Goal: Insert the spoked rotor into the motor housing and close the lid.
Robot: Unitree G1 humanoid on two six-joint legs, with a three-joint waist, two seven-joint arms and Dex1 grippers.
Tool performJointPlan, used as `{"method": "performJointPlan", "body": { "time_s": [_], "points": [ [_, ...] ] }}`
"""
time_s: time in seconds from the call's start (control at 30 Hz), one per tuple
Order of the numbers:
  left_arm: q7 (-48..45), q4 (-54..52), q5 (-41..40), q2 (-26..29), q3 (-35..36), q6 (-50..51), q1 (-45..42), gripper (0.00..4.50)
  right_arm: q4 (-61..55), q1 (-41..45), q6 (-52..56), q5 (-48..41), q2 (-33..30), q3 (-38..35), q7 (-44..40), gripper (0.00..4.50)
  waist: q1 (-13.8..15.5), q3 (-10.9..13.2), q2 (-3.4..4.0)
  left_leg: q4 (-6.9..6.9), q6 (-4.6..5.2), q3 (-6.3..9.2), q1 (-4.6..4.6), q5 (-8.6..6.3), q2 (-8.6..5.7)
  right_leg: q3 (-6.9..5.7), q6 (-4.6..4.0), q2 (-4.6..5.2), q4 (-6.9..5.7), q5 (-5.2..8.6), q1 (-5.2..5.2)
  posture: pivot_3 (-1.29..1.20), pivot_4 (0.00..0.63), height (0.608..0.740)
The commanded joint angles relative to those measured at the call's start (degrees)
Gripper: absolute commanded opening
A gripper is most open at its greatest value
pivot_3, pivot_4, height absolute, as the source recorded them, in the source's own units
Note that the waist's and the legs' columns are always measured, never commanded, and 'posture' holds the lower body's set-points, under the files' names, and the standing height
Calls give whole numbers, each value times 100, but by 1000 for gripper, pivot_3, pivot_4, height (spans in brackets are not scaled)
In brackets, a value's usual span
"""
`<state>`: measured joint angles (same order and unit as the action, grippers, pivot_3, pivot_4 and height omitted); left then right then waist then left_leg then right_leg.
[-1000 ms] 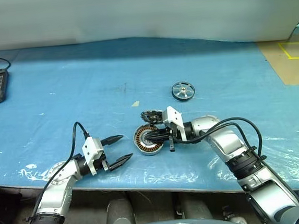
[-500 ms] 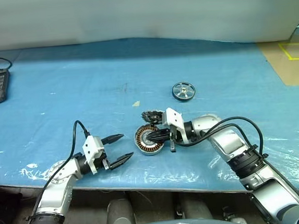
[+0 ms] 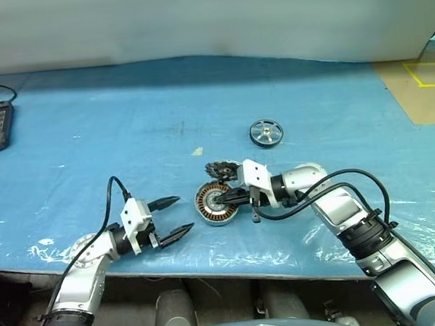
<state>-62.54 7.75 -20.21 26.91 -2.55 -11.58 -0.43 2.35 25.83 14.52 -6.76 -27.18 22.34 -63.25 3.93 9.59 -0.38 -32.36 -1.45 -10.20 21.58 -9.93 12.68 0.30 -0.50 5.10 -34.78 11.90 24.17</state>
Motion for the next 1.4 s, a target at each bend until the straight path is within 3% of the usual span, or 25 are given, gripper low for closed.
{"method": "performJointPlan", "body": {
  "time_s": [0.03,0.27,0.77,1.23,1.4],
  "points": [
    [-99,64,-32,-10,65,-217,-1,3893,-290,-74,198,-371,25,-257,-92,33,2,0,0,0,0,0,0,0,0,0,0,0,0,0,0,0,150,740],
    [-138,129,-35,-27,55,-252,-40,3893,-462,19,372,-612,105,-349,-111,33,1,0,0,1,0,0,5,0,1,-1,0,-1,1,0,5,0,150,740],
    [-122,110,-37,-27,84,-320,45,3893,47,106,258,-219,358,-68,42,33,-1,0,0,3,-1,0,9,0,1,-1,0,0,2,0,9,0,150,740],
    [65,-317,-33,-16,45,12,101,3893,-20,33,300,202,49,155,41,33,-1,0,0,2,-1,-1,6,0,0,0,0,0,2,0,6,0,150,740],
    [106,-525,-64,9,51,178,110,3893,-326,-18,367,-157,31,-86,7,33,0,0,0,2,-1,-1,6,-1,0,0,0,0,1,0,6,0,150,740]
  ]
}}
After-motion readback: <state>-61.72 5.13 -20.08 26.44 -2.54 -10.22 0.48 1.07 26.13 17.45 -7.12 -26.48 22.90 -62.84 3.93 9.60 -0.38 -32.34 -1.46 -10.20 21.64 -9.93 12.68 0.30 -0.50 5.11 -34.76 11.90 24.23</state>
